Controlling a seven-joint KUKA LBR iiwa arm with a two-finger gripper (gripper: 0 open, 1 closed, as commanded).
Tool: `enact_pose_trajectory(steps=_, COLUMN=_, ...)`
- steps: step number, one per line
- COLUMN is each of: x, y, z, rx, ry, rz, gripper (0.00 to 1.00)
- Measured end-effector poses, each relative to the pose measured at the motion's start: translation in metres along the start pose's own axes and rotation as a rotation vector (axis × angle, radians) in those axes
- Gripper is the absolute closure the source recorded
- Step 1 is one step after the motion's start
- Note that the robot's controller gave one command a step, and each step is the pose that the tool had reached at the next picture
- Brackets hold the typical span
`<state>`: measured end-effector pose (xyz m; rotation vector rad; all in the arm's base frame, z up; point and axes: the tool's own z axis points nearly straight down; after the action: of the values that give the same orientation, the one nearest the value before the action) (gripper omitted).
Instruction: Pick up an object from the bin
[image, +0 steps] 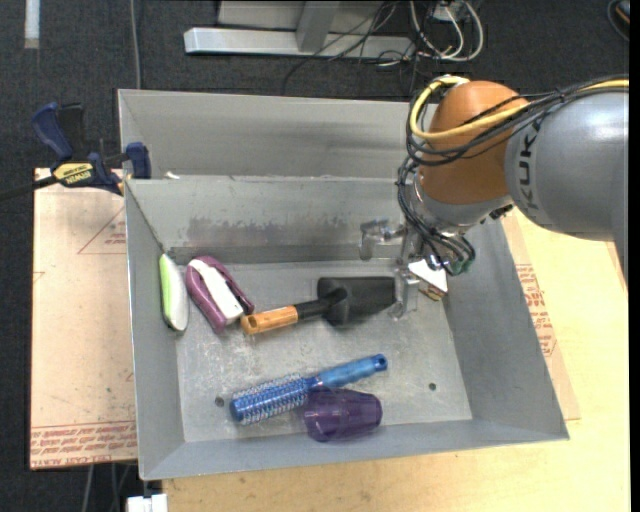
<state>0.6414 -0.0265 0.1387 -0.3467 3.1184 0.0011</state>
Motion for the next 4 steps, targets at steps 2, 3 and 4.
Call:
enact_pose_trajectory(steps=2, x=-0.008, y=0.061, z=0.072, rx=-0.002, ry=0.003, rz=-0.064, gripper=0.0)
enact_pose_trajectory(steps=3, x=0.005, y=0.058, z=0.069, rx=-0.005, ry=-0.003, rz=0.032, gripper=1.0)
enact_pose_trajectory(steps=4, x=0.005, y=0.059, z=0.069, rx=-0.005, ry=-0.003, rz=0.031, gripper=1.0)
